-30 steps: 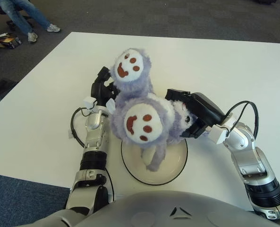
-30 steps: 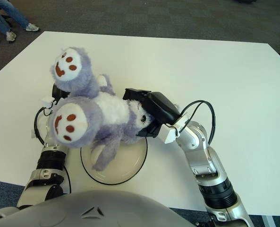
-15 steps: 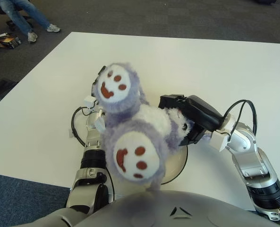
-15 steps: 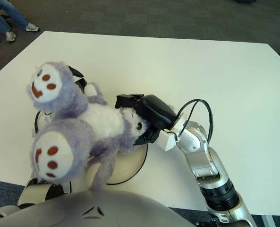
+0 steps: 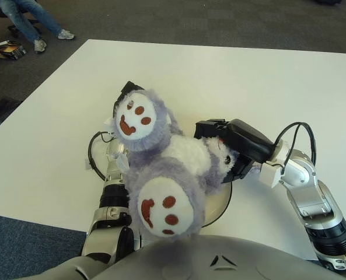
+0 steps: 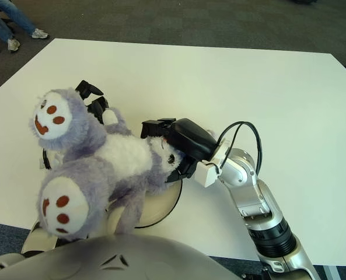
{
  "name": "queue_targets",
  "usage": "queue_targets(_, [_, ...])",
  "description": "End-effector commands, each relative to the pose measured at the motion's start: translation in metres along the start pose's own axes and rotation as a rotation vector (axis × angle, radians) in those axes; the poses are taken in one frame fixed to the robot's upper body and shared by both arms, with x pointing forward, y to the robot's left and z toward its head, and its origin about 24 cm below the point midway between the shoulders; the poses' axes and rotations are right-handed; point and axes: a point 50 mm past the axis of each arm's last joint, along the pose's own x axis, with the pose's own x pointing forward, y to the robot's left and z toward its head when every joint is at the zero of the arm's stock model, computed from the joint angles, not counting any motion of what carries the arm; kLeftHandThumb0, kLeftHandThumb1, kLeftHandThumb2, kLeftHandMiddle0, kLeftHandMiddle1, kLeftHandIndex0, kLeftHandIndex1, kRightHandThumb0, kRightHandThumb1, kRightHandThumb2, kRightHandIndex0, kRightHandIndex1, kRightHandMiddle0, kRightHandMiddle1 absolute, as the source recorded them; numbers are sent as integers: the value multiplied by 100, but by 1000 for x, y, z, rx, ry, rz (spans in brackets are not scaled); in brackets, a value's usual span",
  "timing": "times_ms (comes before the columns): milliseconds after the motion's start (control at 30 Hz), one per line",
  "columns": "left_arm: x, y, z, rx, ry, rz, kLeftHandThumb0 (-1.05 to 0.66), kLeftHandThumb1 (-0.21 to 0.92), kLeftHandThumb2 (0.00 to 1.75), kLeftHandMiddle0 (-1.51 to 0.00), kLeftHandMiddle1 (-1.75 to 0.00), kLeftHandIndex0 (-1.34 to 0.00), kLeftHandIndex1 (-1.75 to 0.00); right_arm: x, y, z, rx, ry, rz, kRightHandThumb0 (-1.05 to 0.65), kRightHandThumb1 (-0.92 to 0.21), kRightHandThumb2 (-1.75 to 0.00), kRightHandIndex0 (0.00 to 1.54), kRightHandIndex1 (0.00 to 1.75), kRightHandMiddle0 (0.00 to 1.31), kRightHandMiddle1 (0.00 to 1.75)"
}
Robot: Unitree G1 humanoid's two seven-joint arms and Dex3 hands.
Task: Put the doll into the plate.
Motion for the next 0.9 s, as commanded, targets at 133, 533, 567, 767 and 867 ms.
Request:
queue_targets(133, [-28, 9, -26, -10, 126, 38, -46, 37, 125, -114, -175, -57, -175, 0, -3, 3, -13, -34, 24, 6, -25, -137, 68, 165, 51, 175])
queue_targets(533, [-29, 8, -27, -41, 119, 13, -45, 39, 123, -113, -175, -55, -175, -1, -1, 4, 47, 3, 9, 0, -22, -142, 69, 169, 47, 174])
queue_targets(567, [-29, 8, -27, -41, 119, 13, -45, 39, 122, -113, -175, -55, -175, -2, -1, 3, 55, 13, 15, 0, -21, -143, 69, 170, 48, 173])
queue_targets(767, [-29, 8, -27, -35, 119, 15, -45, 39, 122, -113, -175, -55, -175, -2, -2, 2, 65, 53, 35, -1, -28, -128, 65, 174, 57, 148])
queue_targets(867, [-29, 7, -27, -32, 119, 16, -45, 40, 122, -112, -175, -54, -175, -3, -4, 2, 47, 81, 52, -1, -38, -120, 51, 174, 47, 160])
